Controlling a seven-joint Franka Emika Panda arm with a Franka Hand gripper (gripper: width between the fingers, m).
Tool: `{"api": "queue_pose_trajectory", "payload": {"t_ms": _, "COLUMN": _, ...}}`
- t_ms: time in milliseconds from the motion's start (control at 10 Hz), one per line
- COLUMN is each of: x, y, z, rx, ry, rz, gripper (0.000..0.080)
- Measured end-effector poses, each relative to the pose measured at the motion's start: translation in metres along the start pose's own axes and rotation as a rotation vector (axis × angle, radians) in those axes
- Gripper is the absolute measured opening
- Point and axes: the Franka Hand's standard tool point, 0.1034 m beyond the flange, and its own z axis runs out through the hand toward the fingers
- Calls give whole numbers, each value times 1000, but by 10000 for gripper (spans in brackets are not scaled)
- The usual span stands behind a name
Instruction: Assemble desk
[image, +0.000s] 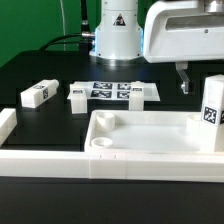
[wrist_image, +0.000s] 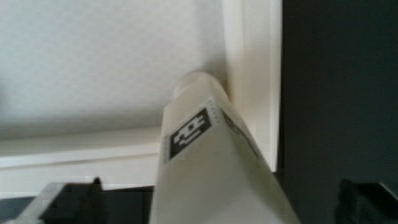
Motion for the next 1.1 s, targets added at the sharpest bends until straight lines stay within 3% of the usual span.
{"api": "queue_pose_trajectory", "payload": {"t_ms": 700, "x": 0, "y": 2, "z": 1, "rx": -29, "ry": -4, "rz": -491, "gripper": 649}}
{"api": "queue_pose_trajectory", "payload": {"t_ms": 800, "x": 0, "y": 2, "z": 1, "rx": -29, "ry": -4, "rz": -490, "gripper": 535}}
{"api": "queue_pose_trajectory", "payload": {"t_ms": 900, "x": 0, "y": 2, "z": 1, "rx": -29, "ry": -4, "rz": -489, "gripper": 535}}
{"api": "queue_pose_trajectory", "payload": {"t_ms": 1000, "x": 0, "y": 2, "z": 1, "rx": -29, "ry": -4, "rz": -489, "gripper": 354}}
{"api": "queue_pose_trajectory", "payload": {"t_ms": 1100, "x": 0, "y": 2, "z": 1, "rx": -29, "ry": -4, "rz": -485, "gripper": 288}}
